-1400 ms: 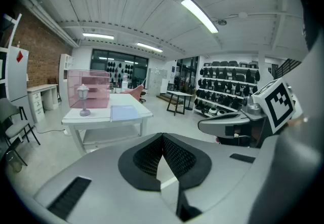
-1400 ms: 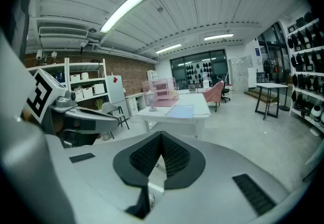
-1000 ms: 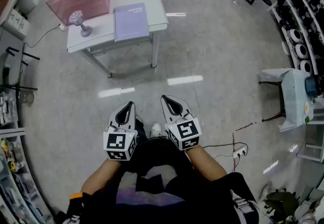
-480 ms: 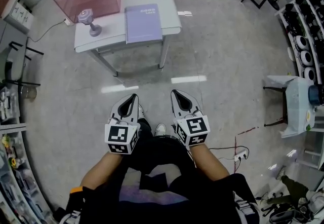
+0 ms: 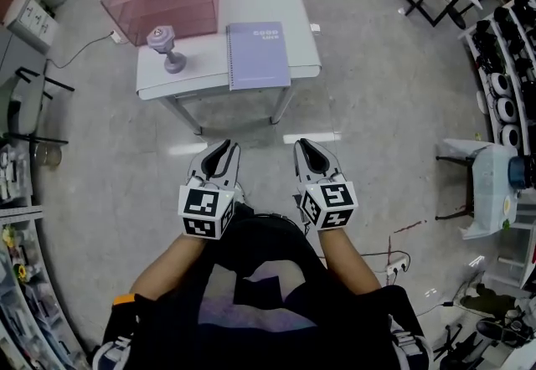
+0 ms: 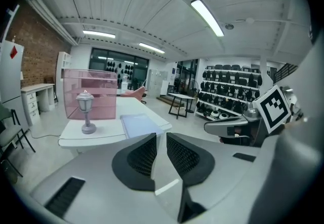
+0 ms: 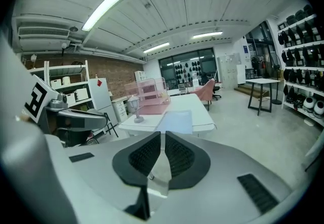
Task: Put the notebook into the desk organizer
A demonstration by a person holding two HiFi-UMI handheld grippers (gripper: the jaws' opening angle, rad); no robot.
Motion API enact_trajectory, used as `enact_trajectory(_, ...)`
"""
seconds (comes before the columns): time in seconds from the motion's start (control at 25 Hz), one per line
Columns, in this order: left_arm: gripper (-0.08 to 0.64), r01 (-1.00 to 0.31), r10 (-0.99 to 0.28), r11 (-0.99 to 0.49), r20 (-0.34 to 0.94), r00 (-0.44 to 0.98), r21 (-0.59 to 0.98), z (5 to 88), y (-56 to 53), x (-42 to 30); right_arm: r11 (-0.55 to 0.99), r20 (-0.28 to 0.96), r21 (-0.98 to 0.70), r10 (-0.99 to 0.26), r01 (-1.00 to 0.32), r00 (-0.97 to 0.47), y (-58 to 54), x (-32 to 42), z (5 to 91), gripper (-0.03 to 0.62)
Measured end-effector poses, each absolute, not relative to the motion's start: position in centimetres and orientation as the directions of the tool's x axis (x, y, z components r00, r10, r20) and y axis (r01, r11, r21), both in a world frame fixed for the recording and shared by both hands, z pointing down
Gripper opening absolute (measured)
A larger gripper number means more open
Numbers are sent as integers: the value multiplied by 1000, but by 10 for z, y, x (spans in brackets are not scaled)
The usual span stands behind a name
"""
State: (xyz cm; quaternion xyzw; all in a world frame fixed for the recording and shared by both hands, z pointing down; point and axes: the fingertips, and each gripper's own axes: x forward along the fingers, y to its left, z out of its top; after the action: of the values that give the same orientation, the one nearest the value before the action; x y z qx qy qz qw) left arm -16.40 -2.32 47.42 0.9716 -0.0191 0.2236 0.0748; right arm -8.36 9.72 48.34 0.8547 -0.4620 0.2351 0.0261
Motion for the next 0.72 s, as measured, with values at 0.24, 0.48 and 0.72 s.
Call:
enact_trajectory(0.24,110,-42,29,-987,438,899,153,468,-61,-149,-603,419,-180,-762,-777,495,67,-61,478,20)
enact_trajectory(0.48,166,-36,67,-975,448,891,217,474,-88,-137,-632,425,-205,-745,-747,514,52,-43,481,41)
enact_trajectory(0.72,196,-40,90,-965,468,879,260,493,-104,-118,-640,437,-258,-745,-723,504,41,-23,498,110)
